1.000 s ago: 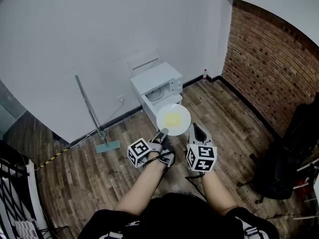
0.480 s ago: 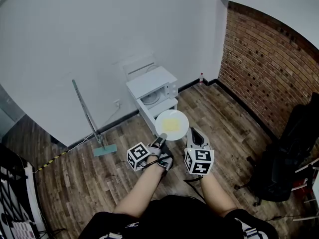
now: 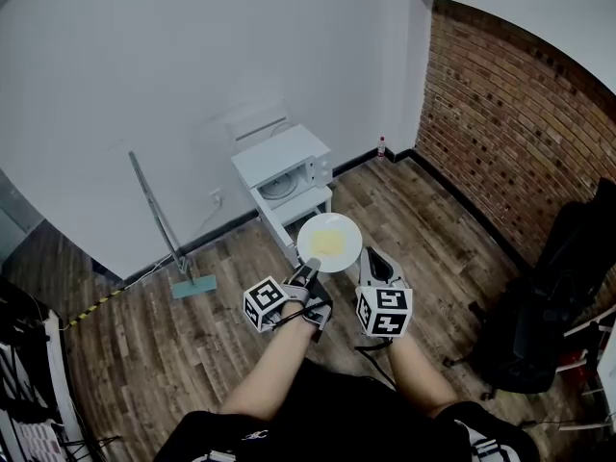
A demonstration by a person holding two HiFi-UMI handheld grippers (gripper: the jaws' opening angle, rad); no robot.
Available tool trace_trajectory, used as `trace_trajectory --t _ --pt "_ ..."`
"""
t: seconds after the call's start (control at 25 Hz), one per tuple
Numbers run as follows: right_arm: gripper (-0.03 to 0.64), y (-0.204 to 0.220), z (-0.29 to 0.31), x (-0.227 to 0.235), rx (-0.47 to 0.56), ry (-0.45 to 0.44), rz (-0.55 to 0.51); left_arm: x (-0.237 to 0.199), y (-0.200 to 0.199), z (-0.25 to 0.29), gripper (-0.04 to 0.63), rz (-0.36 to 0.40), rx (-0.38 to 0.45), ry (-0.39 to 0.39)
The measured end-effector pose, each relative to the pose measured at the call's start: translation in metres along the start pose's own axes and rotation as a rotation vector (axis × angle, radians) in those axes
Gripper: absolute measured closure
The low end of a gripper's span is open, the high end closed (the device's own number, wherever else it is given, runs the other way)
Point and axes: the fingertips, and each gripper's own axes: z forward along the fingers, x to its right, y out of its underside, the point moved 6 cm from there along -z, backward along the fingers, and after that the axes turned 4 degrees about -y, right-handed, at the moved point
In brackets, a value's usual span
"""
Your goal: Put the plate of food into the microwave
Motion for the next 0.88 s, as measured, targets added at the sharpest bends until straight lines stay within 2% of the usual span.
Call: trace_trajectory --t 0.28,0.48,0.6,0.88 --pt "0.604 0.003 0.036 0.012 -0.018 -0.013 -0.009 -0.009 -0.023 0.026 0.582 -0.005 0.028 -0.026" --pt "0.604 0.002 0.091 0.028 -0.023 -0.020 -0.015 -0.015 -0.057 0.080 0.581 -0.026 0.027 -0.016" --pt "0.604 -0.012 0.130 0.038 -0.003 -0.003 -0.044 -0.010 -0.080 0.118 0.583 -0.042 0.011 -0.004" --pt "0.604 -0.057 0.221 0.050 0.043 0.042 -0.058 0.023 -0.151 0.191 0.581 -0.023 0.002 0.030"
